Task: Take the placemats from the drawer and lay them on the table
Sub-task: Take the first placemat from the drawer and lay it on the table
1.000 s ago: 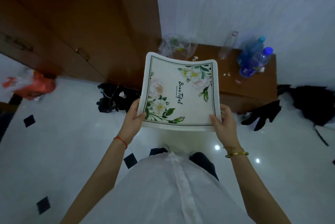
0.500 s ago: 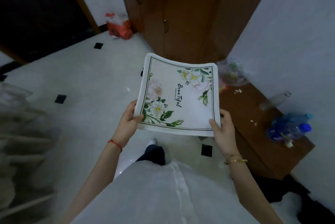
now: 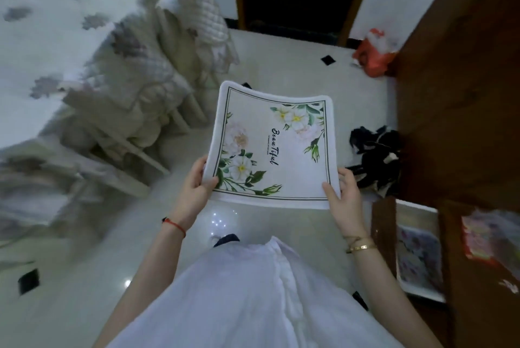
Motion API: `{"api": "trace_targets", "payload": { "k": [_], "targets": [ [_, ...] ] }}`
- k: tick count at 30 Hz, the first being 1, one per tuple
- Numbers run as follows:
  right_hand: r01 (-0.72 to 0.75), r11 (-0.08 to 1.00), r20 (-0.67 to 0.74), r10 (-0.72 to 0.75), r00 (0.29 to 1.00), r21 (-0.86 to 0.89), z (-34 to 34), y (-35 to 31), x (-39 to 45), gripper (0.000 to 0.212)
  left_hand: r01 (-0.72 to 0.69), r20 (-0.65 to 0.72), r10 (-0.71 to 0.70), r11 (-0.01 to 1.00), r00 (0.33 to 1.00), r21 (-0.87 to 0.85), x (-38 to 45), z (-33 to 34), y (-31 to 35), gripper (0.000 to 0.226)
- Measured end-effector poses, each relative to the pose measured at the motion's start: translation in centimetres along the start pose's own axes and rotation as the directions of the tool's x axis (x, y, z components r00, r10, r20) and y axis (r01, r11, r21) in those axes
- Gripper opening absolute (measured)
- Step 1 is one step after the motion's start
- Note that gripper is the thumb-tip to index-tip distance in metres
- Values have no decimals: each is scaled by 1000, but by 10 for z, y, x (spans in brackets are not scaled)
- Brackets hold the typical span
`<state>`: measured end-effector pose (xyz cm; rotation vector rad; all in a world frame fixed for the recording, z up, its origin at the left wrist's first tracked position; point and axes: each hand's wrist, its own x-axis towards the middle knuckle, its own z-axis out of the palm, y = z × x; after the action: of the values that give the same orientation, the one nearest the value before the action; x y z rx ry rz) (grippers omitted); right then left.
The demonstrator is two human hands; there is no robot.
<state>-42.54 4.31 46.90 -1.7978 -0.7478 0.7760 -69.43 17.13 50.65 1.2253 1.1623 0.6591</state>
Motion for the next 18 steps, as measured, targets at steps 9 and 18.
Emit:
{"api": "trace_targets", "payload": {
  "k": [9, 18],
  "targets": [
    [156, 987, 360, -156, 920, 28, 214, -98, 69, 30, -62, -424, 6, 991, 906, -119, 4, -181, 8, 48],
    [267, 961, 593, -258, 763, 75, 388, -178, 124, 33, -64, -643, -33, 990, 765, -127, 41, -315, 11, 48]
  ]
}}
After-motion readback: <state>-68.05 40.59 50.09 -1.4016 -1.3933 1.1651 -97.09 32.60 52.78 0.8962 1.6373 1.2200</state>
